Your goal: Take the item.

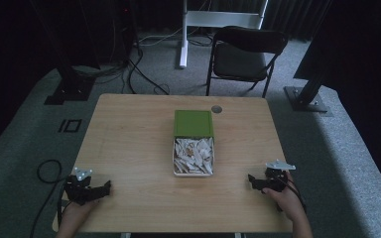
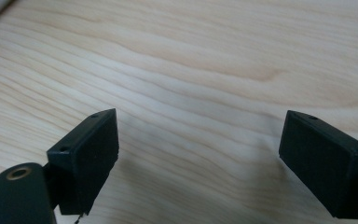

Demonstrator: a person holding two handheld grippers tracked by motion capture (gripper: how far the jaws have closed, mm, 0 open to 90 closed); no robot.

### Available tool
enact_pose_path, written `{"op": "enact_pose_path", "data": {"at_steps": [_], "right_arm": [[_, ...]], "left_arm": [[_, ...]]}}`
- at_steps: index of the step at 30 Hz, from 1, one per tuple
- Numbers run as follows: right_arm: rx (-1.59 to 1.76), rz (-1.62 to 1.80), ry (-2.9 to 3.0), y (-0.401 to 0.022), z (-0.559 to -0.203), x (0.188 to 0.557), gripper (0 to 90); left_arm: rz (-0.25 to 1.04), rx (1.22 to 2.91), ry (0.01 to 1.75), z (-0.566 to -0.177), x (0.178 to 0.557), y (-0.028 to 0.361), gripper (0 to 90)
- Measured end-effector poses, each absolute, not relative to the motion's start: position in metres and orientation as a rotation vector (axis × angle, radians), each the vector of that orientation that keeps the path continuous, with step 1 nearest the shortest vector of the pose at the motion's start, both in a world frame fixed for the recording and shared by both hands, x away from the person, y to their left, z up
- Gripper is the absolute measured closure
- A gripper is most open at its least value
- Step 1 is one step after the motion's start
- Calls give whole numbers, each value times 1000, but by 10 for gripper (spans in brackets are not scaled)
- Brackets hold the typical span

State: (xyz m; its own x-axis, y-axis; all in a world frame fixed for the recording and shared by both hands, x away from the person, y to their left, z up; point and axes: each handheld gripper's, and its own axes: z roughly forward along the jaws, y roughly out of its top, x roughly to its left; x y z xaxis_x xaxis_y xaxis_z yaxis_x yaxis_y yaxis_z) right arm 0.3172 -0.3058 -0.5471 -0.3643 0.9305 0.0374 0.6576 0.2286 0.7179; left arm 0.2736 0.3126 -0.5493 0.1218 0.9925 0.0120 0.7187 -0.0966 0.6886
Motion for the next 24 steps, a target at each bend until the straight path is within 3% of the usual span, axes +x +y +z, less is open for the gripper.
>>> {"op": "enact_pose_path", "data": {"at_steps": [24], "right_arm": [[1289, 1149, 2073, -270, -474, 327, 139]], "left_arm": [[672, 1872, 1651, -549, 274, 312, 7]]}}
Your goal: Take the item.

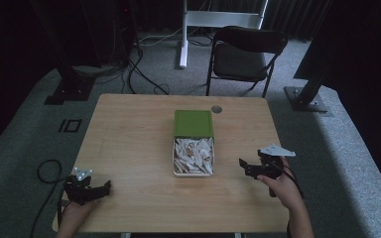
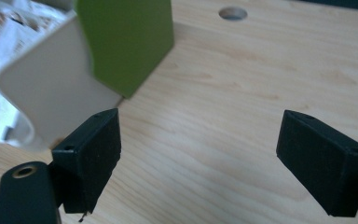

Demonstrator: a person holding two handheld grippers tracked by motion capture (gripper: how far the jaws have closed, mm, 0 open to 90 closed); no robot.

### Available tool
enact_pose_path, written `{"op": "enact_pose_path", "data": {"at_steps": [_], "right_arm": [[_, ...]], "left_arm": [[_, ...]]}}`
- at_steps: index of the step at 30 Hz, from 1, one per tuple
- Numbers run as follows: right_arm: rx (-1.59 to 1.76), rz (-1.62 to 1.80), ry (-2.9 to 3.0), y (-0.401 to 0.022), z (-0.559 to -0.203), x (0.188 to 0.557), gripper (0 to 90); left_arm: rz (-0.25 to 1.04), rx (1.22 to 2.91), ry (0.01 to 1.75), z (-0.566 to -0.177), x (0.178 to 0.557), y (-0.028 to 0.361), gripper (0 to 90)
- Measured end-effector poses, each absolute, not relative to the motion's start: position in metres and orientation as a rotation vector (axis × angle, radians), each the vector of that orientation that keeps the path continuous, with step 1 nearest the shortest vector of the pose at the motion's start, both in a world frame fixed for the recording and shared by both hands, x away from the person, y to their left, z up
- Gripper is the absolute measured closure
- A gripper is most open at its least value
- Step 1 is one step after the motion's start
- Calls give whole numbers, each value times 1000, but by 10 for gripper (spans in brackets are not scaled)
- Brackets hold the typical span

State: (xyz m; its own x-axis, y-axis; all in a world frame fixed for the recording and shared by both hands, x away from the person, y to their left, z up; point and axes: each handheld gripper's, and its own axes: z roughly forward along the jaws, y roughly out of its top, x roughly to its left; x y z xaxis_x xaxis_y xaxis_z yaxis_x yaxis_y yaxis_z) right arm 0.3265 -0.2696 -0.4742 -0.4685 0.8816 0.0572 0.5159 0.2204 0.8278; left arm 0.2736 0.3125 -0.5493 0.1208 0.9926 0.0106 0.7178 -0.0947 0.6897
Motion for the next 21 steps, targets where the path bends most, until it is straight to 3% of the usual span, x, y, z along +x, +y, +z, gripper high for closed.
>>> {"op": "enact_pose_path", "data": {"at_steps": [21], "right_arm": [[1053, 1246, 2139, -207, -433, 334, 171]], "left_arm": [[672, 1872, 1651, -549, 274, 313, 7]]}}
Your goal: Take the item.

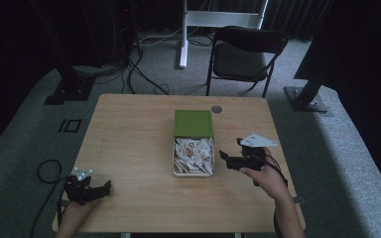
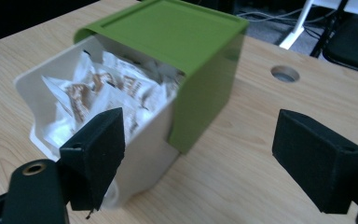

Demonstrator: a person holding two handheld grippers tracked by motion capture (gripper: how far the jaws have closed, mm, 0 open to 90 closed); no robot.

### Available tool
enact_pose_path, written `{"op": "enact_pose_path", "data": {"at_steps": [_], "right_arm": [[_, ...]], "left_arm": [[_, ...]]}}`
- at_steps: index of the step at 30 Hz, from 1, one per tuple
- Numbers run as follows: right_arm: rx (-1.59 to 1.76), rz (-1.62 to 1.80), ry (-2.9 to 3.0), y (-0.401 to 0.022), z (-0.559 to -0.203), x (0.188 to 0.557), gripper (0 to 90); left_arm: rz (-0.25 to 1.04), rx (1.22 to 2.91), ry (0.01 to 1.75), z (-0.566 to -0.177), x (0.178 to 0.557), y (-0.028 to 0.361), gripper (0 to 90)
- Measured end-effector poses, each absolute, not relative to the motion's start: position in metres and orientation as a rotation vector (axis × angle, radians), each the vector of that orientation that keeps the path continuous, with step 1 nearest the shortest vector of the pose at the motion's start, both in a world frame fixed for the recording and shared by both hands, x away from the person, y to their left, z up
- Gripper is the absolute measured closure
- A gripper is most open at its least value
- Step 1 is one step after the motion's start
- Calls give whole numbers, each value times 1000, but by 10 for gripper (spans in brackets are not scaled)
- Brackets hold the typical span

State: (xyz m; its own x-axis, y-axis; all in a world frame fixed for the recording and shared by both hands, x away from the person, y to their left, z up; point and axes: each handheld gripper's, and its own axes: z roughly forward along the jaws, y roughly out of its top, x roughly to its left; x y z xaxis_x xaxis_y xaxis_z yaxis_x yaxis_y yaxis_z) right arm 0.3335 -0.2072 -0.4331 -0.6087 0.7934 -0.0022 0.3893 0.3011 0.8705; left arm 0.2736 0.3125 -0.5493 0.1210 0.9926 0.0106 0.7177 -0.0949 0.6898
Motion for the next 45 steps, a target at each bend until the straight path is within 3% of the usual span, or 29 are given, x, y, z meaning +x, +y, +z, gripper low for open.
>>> {"op": "enact_pose_path", "data": {"at_steps": [8, 16, 21, 24, 29, 45], "right_arm": [[981, 1291, 2179, -184, -429, 332, 173], [905, 1301, 2240, -154, -432, 331, 230], [862, 1296, 2268, -142, -435, 332, 285], [821, 1301, 2315, -131, -437, 332, 401], [768, 1292, 2372, -117, -441, 333, 473], [708, 1271, 2460, -92, -458, 344, 567]], "left_arm": [[672, 1870, 1651, -549, 274, 312, 7], [672, 1870, 1651, -549, 274, 312, 7], [673, 1872, 1651, -549, 274, 313, 7], [673, 1872, 1651, -549, 274, 313, 7], [673, 1870, 1651, -549, 274, 312, 7], [673, 1870, 1651, -549, 274, 312, 7]]}}
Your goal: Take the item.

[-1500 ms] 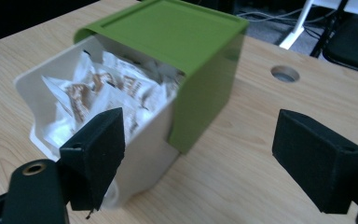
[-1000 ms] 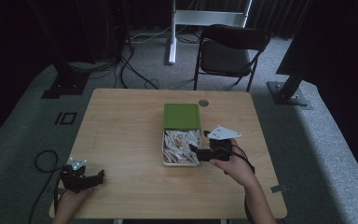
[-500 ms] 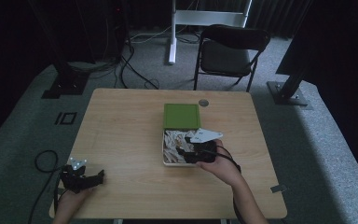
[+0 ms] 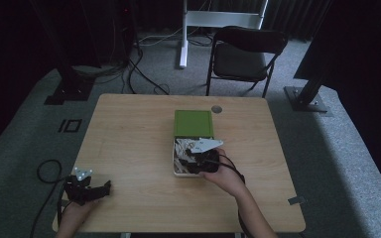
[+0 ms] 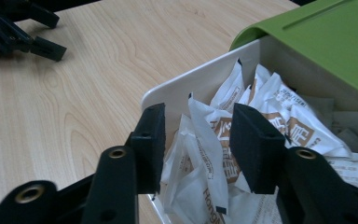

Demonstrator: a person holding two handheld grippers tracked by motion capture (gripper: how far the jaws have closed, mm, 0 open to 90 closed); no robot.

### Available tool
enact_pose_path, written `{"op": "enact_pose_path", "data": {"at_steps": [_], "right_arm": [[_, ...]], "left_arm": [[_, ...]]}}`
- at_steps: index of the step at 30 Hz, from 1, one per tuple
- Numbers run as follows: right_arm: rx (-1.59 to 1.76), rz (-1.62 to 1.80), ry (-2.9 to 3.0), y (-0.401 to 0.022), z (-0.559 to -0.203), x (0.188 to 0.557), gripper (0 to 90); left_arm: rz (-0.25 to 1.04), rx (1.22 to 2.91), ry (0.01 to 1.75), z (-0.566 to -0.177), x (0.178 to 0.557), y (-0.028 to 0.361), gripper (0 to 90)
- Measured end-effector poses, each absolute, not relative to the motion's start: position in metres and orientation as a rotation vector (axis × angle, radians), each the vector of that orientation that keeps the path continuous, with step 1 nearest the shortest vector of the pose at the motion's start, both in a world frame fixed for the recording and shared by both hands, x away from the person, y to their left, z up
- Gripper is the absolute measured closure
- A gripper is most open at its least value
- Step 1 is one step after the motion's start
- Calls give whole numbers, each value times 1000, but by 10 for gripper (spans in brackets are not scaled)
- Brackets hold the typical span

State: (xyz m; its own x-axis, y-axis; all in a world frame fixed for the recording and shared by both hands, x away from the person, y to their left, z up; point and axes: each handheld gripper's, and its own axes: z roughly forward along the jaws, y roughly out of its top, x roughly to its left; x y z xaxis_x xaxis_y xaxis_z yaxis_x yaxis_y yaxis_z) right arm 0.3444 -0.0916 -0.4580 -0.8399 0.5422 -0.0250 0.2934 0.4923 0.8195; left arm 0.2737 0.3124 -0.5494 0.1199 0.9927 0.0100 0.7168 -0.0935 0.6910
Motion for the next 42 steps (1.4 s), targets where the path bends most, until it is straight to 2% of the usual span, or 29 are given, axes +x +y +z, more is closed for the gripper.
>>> {"op": "enact_pose_path", "data": {"at_steps": [11, 16, 19, 30, 42], "right_arm": [[764, 1191, 2481, -90, -470, 352, 652], [786, 1169, 2505, -90, -472, 353, 832], [795, 1169, 2490, -91, -468, 352, 870], [800, 1298, 2437, -98, -444, 346, 896], [831, 1332, 2309, -126, -417, 348, 898]], "left_arm": [[673, 1872, 1650, -549, 274, 313, 7], [673, 1873, 1649, -549, 274, 313, 6], [673, 1872, 1650, -549, 274, 313, 7], [673, 1873, 1649, -549, 274, 313, 7], [673, 1873, 1650, -549, 274, 313, 7]]}}
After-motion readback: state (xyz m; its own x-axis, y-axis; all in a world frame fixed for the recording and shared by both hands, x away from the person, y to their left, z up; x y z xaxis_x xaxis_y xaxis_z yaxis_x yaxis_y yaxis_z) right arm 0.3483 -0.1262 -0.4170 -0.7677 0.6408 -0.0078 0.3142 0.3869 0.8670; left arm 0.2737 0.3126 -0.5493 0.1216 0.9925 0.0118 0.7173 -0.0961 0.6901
